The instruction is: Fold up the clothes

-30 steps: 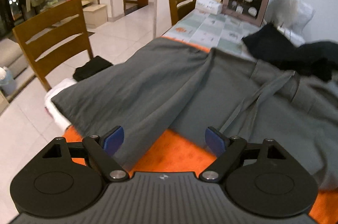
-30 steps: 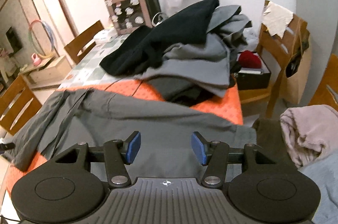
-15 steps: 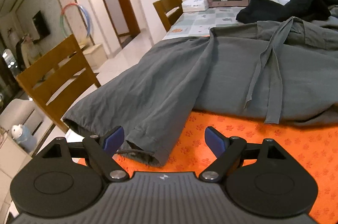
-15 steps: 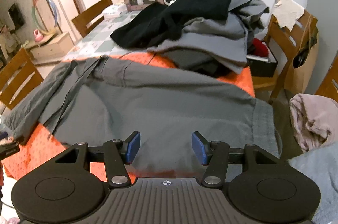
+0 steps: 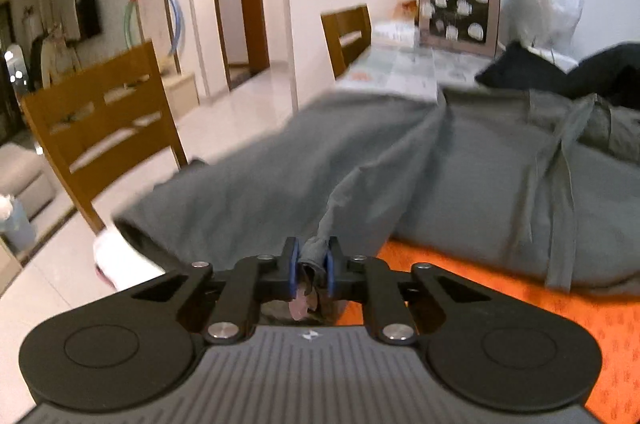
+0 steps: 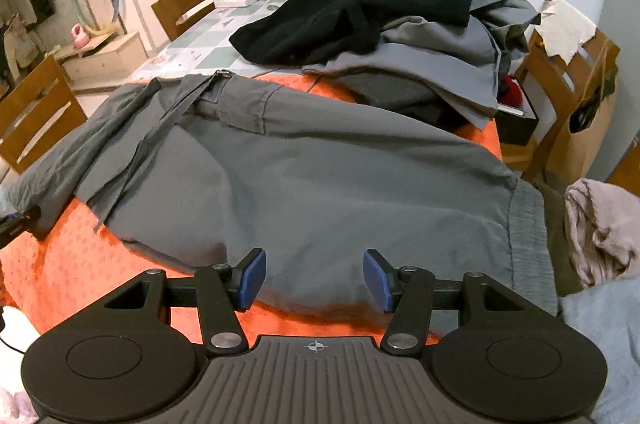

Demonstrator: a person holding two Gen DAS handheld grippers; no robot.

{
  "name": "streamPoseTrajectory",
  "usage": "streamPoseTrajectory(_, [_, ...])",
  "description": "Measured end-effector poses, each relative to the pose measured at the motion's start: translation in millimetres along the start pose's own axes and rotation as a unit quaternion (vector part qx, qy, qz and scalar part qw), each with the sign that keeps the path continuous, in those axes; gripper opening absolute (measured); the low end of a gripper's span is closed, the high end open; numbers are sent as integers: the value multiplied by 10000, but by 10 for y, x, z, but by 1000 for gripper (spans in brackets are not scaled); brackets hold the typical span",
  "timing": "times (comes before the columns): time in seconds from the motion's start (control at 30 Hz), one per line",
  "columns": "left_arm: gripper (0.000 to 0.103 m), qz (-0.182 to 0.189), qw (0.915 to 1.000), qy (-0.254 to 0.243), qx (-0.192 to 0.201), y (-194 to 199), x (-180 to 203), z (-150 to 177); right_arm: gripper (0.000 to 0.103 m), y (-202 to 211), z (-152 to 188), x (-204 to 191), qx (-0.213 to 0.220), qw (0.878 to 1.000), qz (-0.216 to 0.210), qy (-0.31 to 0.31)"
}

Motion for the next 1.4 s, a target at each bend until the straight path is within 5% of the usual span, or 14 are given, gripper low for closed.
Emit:
streamPoseTrajectory(0.2, [13,4,9991,-303,288,-98,-535,-978,57,-90,-107,-237,99,9988,132,-462])
streamPoseTrajectory(0.43, [13,280,9975,-482,428,-852,-1175,-2282,57,-244,-387,-876,219,9945,351,-963])
streamPoseTrajectory(0.67, [13,777,9940,-740,-215,-1973,-1385,-3004,57,-373,-642,-1526,401,9906,581,-1171])
streamPoseTrajectory(0.83, [13,956,9889,-940,-635,-2745,-1327,-3143,57,-425,-690,-1833,323,9876,878,-1259])
streamPoseTrajectory(1.03, [17,731,9870,-677,-1264,-3566,-1304,-2804,57,-427,-689,-1946,188,9842,1239,-1248])
streamPoseTrajectory(1.13, [35,519,9854,-365,-1583,-3857,-1335,-2585,57,-431,-671,-1943,158,9825,1364,-1258])
streamPoseTrajectory(1.2, [72,347,9850,-102,-1685,-3934,-1394,-2501,57,-438,-650,-1931,142,9815,1422,-1270])
streamPoseTrajectory(1.4, [85,387,9899,76,-1362,-3592,-1368,-2534,57,-381,-601,-1781,254,9792,1487,-1355])
Point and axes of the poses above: each gripper's, at about its wrist camera, not at the fingertips, and y roughly against the way its jaws point, x to its right, z to its underside, the point moved 6 cm from there along -y, roughly the way its jaws point
